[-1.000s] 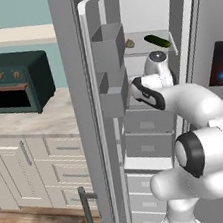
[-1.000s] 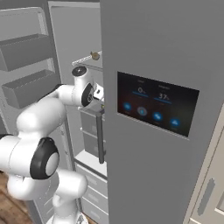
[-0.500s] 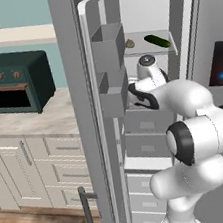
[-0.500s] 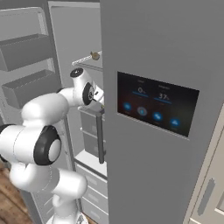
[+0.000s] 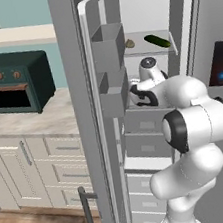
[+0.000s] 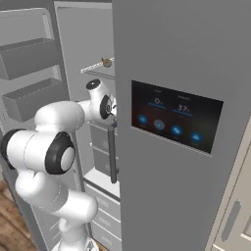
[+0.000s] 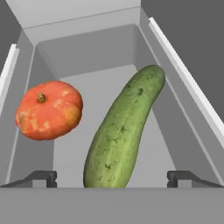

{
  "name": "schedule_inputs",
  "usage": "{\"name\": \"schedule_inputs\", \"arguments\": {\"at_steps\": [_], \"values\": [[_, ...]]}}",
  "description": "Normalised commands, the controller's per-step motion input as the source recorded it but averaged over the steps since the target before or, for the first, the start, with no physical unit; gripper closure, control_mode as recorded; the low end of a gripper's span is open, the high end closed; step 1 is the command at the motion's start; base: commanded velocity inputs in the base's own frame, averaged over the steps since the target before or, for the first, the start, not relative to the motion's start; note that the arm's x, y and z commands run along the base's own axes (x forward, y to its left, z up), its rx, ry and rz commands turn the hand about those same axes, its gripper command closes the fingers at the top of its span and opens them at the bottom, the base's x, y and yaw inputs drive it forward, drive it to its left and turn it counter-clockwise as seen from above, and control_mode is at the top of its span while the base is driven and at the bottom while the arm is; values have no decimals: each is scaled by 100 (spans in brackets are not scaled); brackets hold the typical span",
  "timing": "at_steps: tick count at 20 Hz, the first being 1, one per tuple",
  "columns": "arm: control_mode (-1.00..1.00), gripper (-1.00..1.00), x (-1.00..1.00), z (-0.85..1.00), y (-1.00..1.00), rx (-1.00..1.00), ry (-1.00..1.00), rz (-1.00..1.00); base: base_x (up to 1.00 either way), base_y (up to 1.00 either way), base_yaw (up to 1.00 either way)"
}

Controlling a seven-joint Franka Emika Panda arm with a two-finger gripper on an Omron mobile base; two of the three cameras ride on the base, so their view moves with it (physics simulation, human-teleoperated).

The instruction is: Take the squash and cucumber from the second highest rack and move them to the highest rack where the cucumber and garlic are located, to maximize freezer space. Close the freezer door after rearranging.

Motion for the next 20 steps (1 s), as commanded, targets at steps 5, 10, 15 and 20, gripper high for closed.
{"name": "schedule_inputs", "arguments": {"at_steps": [5,10,15,20], "values": [[-100,-100,16,-21,-14,0,0,0,0,0,0],[-100,-100,22,-23,-2,0,0,0,0,0,0],[-100,-100,17,-23,0,0,0,0,0,0,0],[-100,-100,2,-24,0,0,0,0,0,0,0]]}}
